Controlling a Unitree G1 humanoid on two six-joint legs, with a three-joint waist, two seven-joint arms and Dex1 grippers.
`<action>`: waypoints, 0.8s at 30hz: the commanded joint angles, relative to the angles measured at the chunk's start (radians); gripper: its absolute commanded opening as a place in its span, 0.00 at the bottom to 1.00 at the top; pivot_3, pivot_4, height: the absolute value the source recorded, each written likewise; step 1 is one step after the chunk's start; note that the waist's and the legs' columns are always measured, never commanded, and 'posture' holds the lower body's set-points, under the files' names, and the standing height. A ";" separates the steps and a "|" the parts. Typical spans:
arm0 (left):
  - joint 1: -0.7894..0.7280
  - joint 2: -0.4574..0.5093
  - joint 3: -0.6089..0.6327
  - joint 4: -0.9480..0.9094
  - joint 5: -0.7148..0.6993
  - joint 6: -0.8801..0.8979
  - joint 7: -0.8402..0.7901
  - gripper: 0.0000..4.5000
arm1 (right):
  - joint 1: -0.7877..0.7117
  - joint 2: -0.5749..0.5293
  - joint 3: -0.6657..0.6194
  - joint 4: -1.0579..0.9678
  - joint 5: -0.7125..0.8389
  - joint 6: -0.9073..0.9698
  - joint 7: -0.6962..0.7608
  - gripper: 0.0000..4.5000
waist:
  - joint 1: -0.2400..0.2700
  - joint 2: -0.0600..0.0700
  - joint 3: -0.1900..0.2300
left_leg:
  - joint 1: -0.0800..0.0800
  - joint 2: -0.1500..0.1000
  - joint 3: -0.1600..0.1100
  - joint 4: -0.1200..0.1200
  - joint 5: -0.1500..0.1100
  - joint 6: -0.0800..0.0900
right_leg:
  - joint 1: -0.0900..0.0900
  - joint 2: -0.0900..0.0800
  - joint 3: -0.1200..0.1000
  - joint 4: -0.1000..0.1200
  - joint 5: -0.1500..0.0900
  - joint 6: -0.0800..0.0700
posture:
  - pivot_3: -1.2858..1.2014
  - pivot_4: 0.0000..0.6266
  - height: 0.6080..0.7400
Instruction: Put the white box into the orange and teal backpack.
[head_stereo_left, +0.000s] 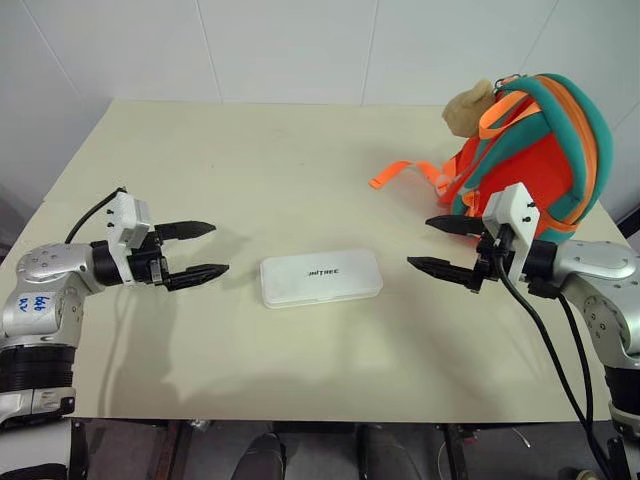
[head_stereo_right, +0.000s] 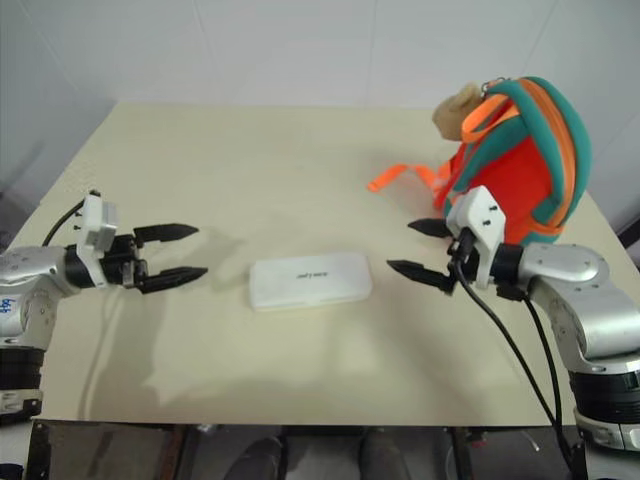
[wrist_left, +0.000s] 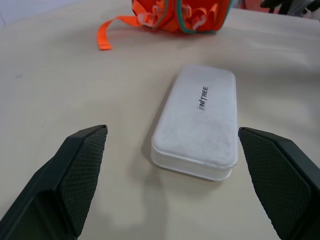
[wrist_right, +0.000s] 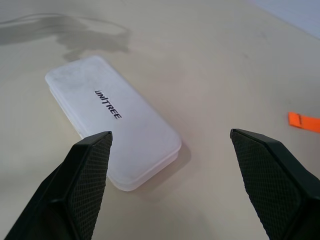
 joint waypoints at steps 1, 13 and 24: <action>0.033 0.026 0.023 -0.054 -0.009 0.050 0.027 0.95 | -0.041 0.007 0.009 -0.021 0.002 0.015 -0.020 1.00 | -0.001 0.000 0.000 | 0.000 0.000 0.000 0.000 0.000 0.000 | 0.000 0.000 0.000 0.000 0.000 0.000 | 0.52 0.24 1.00; 0.078 0.026 0.033 -0.124 -0.022 0.125 0.089 0.15 | -0.121 0.047 0.114 0.111 -0.117 -0.046 -0.018 0.32 | 0.001 0.000 0.000 | 0.000 0.000 0.000 0.000 0.000 0.000 | 0.000 0.000 0.000 0.000 0.000 0.000 | 0.52 0.24 1.00; 0.100 0.050 -0.021 -0.126 0.025 0.258 0.141 0.00 | -0.178 0.078 0.221 0.243 -0.251 0.025 -0.084 0.03 | -0.003 0.000 0.000 | 0.000 0.000 0.001 0.000 0.000 0.000 | -0.001 0.000 0.000 0.001 0.000 0.000 | 0.52 0.24 1.00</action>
